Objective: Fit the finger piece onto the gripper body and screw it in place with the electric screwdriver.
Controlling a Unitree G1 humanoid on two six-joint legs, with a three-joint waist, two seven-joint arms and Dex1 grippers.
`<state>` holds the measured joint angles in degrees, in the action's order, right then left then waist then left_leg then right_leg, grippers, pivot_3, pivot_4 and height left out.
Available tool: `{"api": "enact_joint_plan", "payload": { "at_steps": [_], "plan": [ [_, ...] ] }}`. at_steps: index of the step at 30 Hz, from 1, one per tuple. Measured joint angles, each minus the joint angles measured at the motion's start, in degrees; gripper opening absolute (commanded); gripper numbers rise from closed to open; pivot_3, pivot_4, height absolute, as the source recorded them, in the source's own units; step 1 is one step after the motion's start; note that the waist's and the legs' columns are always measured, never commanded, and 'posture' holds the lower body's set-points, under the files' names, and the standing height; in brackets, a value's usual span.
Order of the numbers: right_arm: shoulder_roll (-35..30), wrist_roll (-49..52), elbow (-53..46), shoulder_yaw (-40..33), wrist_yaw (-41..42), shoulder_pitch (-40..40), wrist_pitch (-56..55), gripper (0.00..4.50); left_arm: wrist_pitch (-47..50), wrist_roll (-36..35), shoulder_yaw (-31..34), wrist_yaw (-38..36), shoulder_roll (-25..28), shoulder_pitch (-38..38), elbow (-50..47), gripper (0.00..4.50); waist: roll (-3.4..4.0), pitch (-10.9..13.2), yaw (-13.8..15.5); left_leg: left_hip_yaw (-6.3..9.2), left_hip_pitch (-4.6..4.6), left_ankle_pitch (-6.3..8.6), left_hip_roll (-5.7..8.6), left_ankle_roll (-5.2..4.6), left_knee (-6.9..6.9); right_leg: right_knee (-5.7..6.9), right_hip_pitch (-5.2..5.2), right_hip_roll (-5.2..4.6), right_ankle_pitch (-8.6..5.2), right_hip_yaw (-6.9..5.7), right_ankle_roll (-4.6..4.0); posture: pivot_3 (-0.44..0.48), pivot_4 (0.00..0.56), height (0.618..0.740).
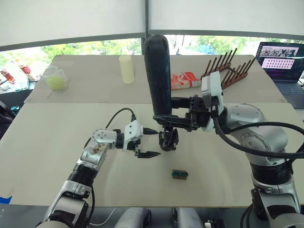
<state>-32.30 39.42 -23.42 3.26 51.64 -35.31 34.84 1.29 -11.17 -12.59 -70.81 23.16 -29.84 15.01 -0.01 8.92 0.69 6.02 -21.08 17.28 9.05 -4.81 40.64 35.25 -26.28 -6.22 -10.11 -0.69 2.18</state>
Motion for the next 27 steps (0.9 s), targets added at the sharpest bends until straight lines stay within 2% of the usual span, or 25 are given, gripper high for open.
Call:
{"api": "enact_joint_plan", "payload": {
  "at_steps": [15, 27],
  "plan": [
    [-0.69, -1.81, 0.36, -0.11, 2.47, 2.88, -4.73, 1.91, -0.03, 0.41, -0.02, 0.30, -0.91, -1.45, 3.40, 4.50, -0.01, -0.01, 0.08, 0.01, -0.01, 0.00, 0.00, 0.00, 0.08, 0.02, 0.03, 0.01, 0.00, -0.01, 0.00, 0.000, 0.150, 0.740],
    [-0.64, -1.94, 1.07, -0.09, 1.23, 2.29, -4.17, 1.91, -2.85, 3.04, -1.86, 3.31, -8.09, -3.68, 11.53, 4.50, -0.03, -0.03, 0.15, 0.01, -0.01, 0.00, 0.01, 0.00, 0.10, 0.03, 0.04, -0.08, 0.01, -0.01, 0.01, 0.000, 0.150, 0.740]
  ]
}}
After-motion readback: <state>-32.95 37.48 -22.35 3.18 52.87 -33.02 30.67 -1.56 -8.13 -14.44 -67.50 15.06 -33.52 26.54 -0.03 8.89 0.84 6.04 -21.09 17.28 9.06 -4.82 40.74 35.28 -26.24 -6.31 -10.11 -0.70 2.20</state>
